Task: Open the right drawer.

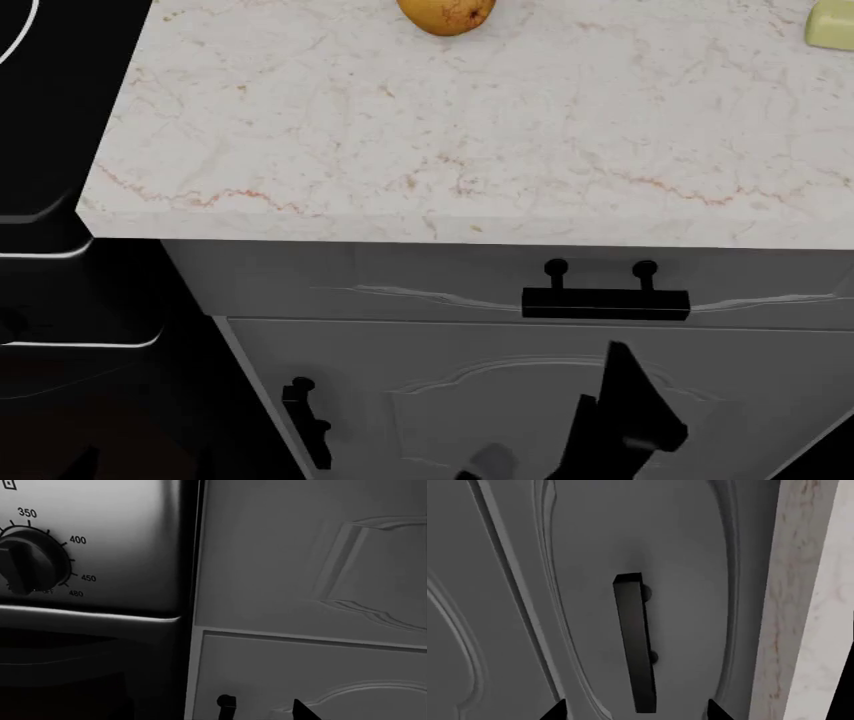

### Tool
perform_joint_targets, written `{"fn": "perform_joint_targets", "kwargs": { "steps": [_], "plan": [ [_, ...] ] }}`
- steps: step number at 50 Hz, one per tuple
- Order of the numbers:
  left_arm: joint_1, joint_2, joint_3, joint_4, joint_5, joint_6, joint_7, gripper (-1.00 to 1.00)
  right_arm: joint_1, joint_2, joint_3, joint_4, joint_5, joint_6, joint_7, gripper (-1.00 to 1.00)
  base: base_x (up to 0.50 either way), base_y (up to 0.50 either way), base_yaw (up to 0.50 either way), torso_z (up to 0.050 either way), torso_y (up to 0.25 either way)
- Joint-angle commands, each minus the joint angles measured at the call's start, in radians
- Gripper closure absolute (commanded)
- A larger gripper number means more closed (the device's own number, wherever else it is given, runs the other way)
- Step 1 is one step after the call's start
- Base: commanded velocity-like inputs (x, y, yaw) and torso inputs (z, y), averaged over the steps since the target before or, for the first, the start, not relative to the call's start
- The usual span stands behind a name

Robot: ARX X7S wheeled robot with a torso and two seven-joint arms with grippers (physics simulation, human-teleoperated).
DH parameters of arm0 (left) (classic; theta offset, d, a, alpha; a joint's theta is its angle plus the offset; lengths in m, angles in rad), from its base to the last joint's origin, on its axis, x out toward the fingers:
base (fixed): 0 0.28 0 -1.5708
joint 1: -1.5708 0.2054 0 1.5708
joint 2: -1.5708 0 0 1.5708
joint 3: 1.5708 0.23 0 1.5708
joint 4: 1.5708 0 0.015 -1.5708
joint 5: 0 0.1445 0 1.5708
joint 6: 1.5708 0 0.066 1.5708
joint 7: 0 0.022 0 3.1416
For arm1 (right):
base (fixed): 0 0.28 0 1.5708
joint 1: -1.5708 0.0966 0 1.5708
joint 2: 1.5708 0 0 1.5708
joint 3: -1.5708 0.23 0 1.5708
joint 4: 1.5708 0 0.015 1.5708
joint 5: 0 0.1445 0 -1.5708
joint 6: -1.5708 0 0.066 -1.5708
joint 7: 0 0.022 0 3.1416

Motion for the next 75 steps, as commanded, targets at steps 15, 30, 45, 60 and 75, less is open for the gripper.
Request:
{"fn": "perform_joint_targets", "kwargs": {
  "steps": [15,30,45,60,75],
  "plan": [
    [-0.006,-0.005,0.016,-0.014,-0.002,0.006,-0.007,-1.0,0.122,-0.015,-0.08,0.222,-0.082,-0.013,0.016,-1.0,0.0,0.0,0.0,0.0,0.0],
    [-0.009,-0.009,0.025,-0.017,-0.001,0.005,-0.016,-1.0,0.2,-0.042,-0.106,0.34,-0.093,-0.053,0.04,-1.0,0.0,0.0,0.0,0.0,0.0],
    [-0.009,-0.015,0.035,-0.015,0.004,0.007,-0.024,-1.0,0.277,-0.1,-0.095,0.505,-0.052,-0.125,0.12,-1.0,0.0,0.0,0.0,0.0,0.0],
    [-0.015,-0.017,0.043,-0.028,0.002,0.015,-0.023,-1.0,0.352,-0.145,-0.092,0.655,-0.03,-0.168,0.165,-1.0,0.0,0.0,0.0,0.0,0.0],
    [-0.018,-0.02,0.049,-0.03,-0.003,0.015,-0.027,-1.0,0.37,-0.154,-0.086,0.685,-0.014,-0.203,0.198,1.0,0.0,0.0,0.0,0.0,0.0]
  ]
}}
